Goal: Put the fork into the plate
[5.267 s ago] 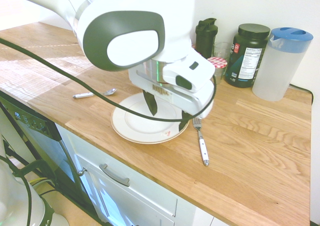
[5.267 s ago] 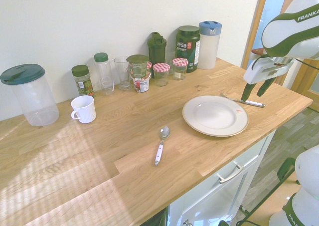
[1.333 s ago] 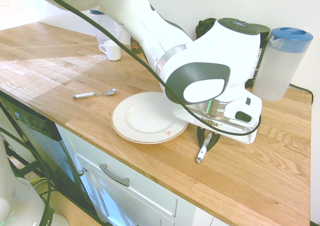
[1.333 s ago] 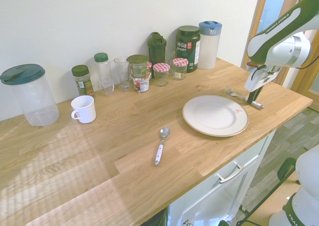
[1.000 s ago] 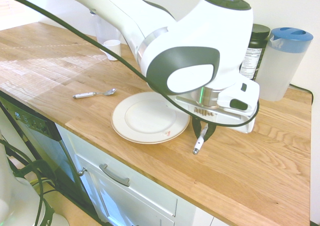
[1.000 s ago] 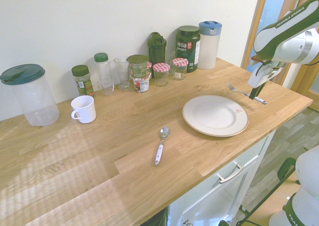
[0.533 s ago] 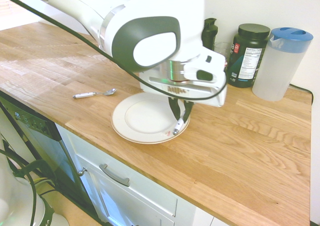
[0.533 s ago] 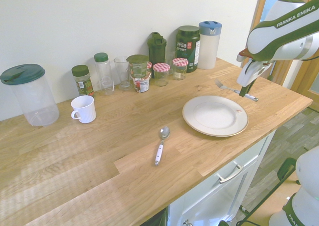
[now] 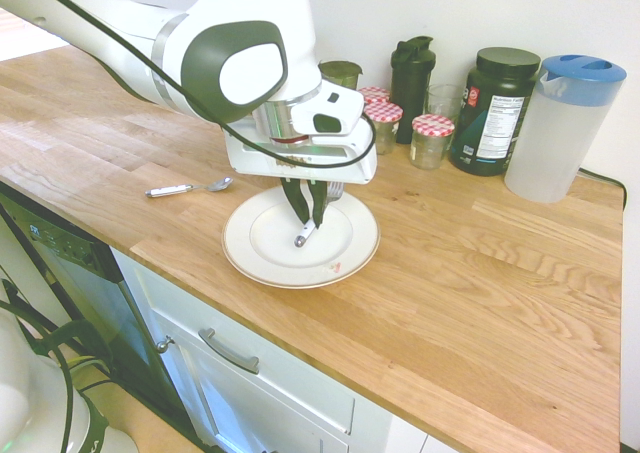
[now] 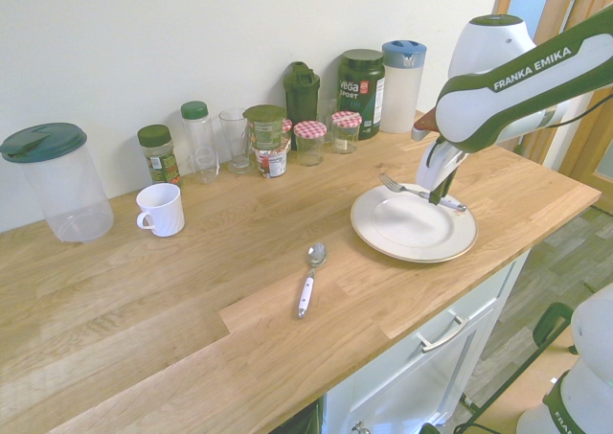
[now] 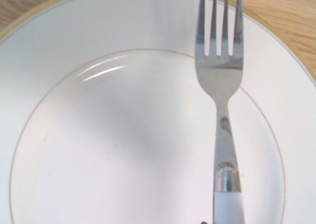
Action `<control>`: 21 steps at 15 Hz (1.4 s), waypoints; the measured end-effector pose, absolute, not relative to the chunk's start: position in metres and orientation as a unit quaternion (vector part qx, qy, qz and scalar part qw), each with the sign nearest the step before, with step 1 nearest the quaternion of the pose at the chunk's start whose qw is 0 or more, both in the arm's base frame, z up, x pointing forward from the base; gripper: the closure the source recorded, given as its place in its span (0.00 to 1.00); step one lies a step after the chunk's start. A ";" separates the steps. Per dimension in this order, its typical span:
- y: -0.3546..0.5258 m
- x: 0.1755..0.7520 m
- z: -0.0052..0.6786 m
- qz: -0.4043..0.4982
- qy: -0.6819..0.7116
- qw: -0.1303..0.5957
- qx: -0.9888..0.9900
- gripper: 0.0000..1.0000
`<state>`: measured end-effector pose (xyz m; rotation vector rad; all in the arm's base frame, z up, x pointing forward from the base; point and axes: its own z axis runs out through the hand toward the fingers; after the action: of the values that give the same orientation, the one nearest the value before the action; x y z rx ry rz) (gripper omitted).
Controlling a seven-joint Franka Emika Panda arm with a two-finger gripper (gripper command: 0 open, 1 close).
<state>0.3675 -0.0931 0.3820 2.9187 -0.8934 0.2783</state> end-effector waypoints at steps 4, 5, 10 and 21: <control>-0.081 0.372 0.374 0.086 -0.289 0.051 0.952 1.00; -0.078 0.374 0.371 0.085 -0.289 0.053 0.952 1.00; -0.074 0.380 0.346 0.069 -0.288 0.055 0.954 1.00; -0.080 0.383 0.338 0.066 -0.281 0.058 0.956 0.00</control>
<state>0.3826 -0.0796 0.3384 2.8962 -0.8505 0.2011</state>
